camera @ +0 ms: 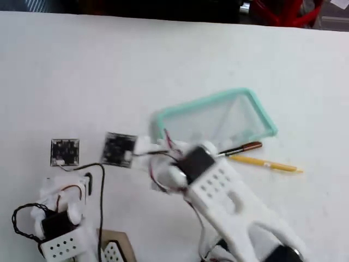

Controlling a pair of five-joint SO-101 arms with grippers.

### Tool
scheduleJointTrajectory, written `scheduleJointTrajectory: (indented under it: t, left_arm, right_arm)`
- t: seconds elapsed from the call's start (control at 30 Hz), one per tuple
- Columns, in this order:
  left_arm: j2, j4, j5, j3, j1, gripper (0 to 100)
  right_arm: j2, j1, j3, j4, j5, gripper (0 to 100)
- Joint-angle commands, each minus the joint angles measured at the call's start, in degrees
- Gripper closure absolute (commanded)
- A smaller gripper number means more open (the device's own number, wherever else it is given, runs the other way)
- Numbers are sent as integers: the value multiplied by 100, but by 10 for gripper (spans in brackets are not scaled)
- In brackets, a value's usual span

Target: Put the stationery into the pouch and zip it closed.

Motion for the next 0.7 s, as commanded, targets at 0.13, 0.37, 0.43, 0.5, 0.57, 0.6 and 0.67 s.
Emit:
scheduleJointTrajectory:
  t: [0.13,0.37,0.43,0.5,0.57,0.6,0.67]
  left_arm:
    - [-40,-343,-18,-202,-936,805]
    - [-40,-378,-18,-105,-927,804]
    - [-40,-378,-18,-105,-927,804]
    - [-40,-378,-26,-97,-927,804]
    - [-40,-378,-35,-97,-927,804]
    - [-40,-378,-35,-97,-927,804]
    - [-40,-378,-44,-88,-927,804]
  right_arm:
    - [2536,-101,-1802,-66,53,828]
    - [4101,13,-2936,-145,70,718]
    - [4497,31,-3200,-136,70,689]
    - [4822,92,-3411,-127,79,697]
    - [5059,198,-3552,-119,299,713]
    - [5130,277,-3587,-110,413,721]
    - [5262,435,-3604,-110,563,734]
